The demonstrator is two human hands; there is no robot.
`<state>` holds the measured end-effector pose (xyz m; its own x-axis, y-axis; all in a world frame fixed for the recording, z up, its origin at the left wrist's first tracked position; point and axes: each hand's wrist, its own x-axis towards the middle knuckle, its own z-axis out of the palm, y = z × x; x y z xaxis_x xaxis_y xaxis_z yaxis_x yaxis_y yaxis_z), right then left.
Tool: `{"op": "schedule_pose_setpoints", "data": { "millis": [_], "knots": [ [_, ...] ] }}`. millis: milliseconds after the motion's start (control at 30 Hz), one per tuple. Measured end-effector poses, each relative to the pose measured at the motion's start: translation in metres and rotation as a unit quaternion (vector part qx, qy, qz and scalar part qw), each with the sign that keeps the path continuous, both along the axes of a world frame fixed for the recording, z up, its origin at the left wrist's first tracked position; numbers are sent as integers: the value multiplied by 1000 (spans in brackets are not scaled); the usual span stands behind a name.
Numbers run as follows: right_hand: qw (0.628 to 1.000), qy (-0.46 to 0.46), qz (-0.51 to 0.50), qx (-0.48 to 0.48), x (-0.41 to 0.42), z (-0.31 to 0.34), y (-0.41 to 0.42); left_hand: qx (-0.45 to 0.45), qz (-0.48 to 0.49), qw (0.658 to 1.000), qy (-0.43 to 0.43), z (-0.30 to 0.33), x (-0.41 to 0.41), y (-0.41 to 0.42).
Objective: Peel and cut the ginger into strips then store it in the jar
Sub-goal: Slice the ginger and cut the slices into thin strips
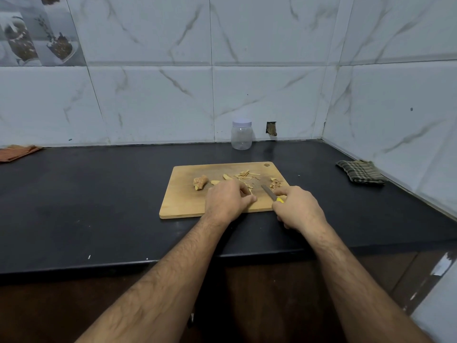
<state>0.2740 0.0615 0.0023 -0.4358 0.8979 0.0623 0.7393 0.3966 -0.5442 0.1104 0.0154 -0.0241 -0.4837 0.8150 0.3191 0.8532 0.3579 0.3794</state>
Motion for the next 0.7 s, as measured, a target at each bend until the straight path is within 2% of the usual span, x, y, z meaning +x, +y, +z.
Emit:
{"op": "schedule_pose_setpoints", "data": {
  "millis": [367, 700],
  "knots": [
    [998, 48, -6, 32, -3, -4, 7, -5, 68, 996, -55, 11, -7, 41],
    [999, 37, 4, 39, -10, -11, 12, -11, 98, 995, 31, 21, -22, 60]
  ]
}}
